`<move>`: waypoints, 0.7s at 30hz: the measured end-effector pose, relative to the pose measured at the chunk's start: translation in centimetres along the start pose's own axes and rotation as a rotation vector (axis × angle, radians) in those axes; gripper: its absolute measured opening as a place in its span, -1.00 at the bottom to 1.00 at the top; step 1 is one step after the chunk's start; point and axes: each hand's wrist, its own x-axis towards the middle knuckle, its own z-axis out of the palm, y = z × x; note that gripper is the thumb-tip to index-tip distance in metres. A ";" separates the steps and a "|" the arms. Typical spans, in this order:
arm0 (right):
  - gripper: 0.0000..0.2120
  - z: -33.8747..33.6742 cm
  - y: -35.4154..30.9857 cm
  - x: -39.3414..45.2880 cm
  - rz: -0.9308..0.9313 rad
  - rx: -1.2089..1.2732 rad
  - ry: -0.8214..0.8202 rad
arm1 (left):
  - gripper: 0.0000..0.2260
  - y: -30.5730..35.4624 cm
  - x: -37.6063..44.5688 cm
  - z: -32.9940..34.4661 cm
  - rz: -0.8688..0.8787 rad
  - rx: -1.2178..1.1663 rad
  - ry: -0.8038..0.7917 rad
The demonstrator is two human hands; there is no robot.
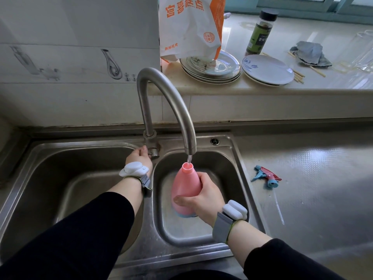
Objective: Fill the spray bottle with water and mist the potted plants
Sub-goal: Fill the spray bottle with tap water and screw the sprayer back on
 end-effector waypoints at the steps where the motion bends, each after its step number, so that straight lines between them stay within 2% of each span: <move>1: -0.28 0.0 0.0 0.0 -0.001 -0.002 0.000 | -0.67 0.0 0.1 -0.1 -0.002 0.004 -0.003; 9: -0.30 0.1 0.1 0.2 -0.005 -0.004 -0.005 | -0.64 0.3 0.5 -0.2 -0.002 0.042 0.002; 16: -0.29 0.3 0.3 0.4 0.011 0.010 -0.004 | -0.71 0.2 0.9 0.2 0.021 0.016 0.040; 21: -0.31 0.4 0.4 0.3 0.011 0.011 -0.004 | -0.63 0.3 0.9 0.3 0.041 0.100 0.055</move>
